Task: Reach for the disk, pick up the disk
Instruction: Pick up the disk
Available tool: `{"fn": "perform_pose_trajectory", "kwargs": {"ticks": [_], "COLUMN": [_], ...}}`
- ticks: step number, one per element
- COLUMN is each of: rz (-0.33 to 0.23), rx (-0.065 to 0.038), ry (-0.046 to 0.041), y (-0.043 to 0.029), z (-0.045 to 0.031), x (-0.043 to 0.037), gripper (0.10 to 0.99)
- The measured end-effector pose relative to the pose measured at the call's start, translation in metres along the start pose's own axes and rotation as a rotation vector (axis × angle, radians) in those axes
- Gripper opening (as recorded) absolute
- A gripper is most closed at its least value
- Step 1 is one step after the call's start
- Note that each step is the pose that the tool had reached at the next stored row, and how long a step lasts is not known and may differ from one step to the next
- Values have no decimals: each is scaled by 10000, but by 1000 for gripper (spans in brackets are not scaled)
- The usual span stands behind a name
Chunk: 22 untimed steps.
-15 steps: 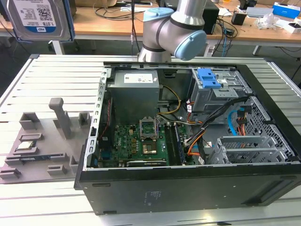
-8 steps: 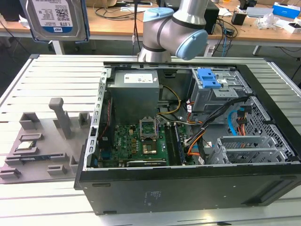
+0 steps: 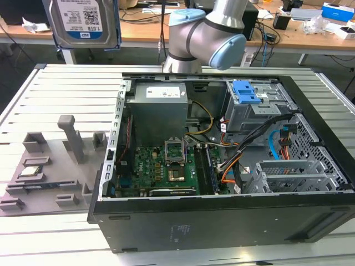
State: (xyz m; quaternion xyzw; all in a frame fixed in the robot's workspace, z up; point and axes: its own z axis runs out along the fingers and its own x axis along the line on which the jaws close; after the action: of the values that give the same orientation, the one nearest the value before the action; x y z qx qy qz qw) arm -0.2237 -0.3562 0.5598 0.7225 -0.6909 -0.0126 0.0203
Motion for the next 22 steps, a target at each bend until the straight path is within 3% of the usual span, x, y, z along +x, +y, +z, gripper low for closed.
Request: {"fn": "perform_pose_trajectory", "kwargs": {"ticks": [8,10,13,14,15,19,22], "rz": [-2,1,0,2,0,0,1], "rx": [-2,-2,-3,-4,-4,-6,-7], "ry": [12,14,18,21,24,27,30], "y": [-301,-420,-543,-735,-840,-988,-1156], "z": [-14,-20,-26,-34,-39,-46,-54], "x": [3,3,4,4,5,5,6], "gripper": [365,365,365,365,365,365,365]}}
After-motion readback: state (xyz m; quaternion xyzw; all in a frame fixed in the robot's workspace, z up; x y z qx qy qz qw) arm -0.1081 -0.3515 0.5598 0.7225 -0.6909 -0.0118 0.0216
